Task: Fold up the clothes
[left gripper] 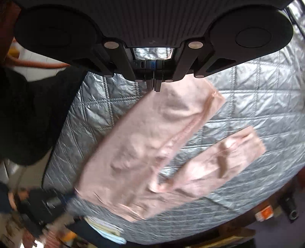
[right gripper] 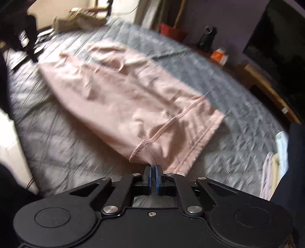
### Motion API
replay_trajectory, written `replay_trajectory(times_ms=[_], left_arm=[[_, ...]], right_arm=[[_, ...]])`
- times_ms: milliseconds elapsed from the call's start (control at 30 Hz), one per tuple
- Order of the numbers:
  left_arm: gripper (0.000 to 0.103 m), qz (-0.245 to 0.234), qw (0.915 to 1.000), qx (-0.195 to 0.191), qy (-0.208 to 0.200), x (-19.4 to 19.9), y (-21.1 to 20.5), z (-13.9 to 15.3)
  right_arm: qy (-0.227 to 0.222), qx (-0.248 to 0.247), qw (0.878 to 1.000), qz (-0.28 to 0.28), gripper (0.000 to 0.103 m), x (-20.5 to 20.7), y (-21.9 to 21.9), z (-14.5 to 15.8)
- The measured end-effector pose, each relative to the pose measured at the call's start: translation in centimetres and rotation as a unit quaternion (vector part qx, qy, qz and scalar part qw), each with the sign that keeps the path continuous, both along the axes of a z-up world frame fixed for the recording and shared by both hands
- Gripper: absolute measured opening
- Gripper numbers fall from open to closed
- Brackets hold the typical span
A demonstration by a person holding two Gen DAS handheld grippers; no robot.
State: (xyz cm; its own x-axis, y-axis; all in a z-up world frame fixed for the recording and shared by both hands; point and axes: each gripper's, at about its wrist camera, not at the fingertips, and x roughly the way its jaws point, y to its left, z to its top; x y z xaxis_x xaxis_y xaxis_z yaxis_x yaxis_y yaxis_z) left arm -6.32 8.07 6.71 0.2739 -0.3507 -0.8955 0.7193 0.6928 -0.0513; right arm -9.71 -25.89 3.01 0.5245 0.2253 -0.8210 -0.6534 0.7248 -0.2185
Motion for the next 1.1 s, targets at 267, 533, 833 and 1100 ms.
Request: replay_trajectory(times_ms=[267, 533, 833, 1100], left_arm=[[0.0, 0.021, 0.9994, -0.024, -0.014, -1.0, 1.0, 1.9], [0.0, -0.032, 0.9964, 0.059, -0.052, -2.3, -1.0, -0.1], [0.004, -0.108, 0.9741, 0.153, -0.126, -4.4, -2.8, -2.3], [0.019, -0.138, 0.9656, 0.18, -0.127, -5.1, -3.4, -3.7]], right_arm=[[0.004, -0.002, 1.0, 0.024, 0.014, -3.4, -0.1, 0.8], [-0.048, -0.114, 0.988, 0.095, 0.035, -5.4, 1.2, -1.4], [-0.09, -0.153, 0.978, 0.11, 0.056, -4.1, 1.8, -2.8], [-0.123, -0.189, 0.961, 0.158, 0.053, -4.9, 2.1, -3.5]])
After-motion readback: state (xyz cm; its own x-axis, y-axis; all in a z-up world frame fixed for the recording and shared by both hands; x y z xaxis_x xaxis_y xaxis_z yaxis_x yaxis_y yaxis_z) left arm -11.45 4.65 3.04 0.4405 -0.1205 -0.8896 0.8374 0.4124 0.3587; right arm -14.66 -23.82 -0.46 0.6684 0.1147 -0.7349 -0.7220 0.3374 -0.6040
